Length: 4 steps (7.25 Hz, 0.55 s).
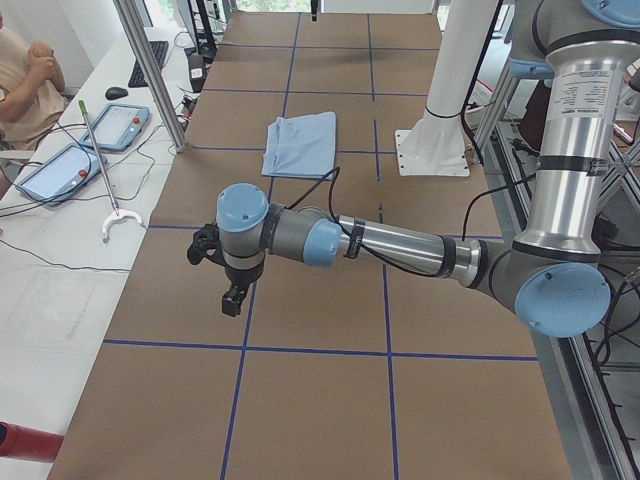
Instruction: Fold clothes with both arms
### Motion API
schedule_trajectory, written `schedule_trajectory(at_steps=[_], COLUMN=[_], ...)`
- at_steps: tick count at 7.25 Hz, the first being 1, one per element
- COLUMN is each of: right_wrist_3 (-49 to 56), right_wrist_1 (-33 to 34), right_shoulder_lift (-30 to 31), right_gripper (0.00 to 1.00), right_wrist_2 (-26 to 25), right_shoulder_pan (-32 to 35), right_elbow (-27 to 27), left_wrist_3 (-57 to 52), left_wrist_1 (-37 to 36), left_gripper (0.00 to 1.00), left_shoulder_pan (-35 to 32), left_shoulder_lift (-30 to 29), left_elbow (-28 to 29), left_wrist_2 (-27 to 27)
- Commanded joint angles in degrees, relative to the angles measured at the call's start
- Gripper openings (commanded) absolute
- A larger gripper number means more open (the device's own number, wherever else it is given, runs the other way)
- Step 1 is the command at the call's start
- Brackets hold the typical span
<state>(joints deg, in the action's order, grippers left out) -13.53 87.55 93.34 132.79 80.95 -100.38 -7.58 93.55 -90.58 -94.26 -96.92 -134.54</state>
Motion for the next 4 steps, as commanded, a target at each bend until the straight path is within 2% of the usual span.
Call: schedule_trajectory(at_steps=[1,2,3,4], right_wrist_3=[-0.01,-0.01,-0.01,0.26], right_wrist_1=[-0.27,-0.18,-0.18,-0.71], right_shoulder_lift=[-0.08,-0.08,-0.08,-0.35], right_gripper=[1.0,1.0,1.0,1.0], right_wrist_2=[0.1,0.1,0.1,-0.6], right_shoulder_pan=[-0.01,-0.09,-0.18,-0.53], right_elbow=[-0.08,0.09,0.27,0.62], left_wrist_3=[-0.15,0.19,0.72,0.73], left_wrist_1=[0.76,6.07,8.47,7.19], left_gripper=[1.0,1.0,1.0,1.0], left_shoulder_pan=[-0.3,-0.12,-0.21,-0.03], left_shoulder_lift=[2.13,7.46,8.2,7.69], left_elbow=[-1.42,-2.3,-1.87,-0.82], left_wrist_2=[2.94,3.4,3.23,3.06])
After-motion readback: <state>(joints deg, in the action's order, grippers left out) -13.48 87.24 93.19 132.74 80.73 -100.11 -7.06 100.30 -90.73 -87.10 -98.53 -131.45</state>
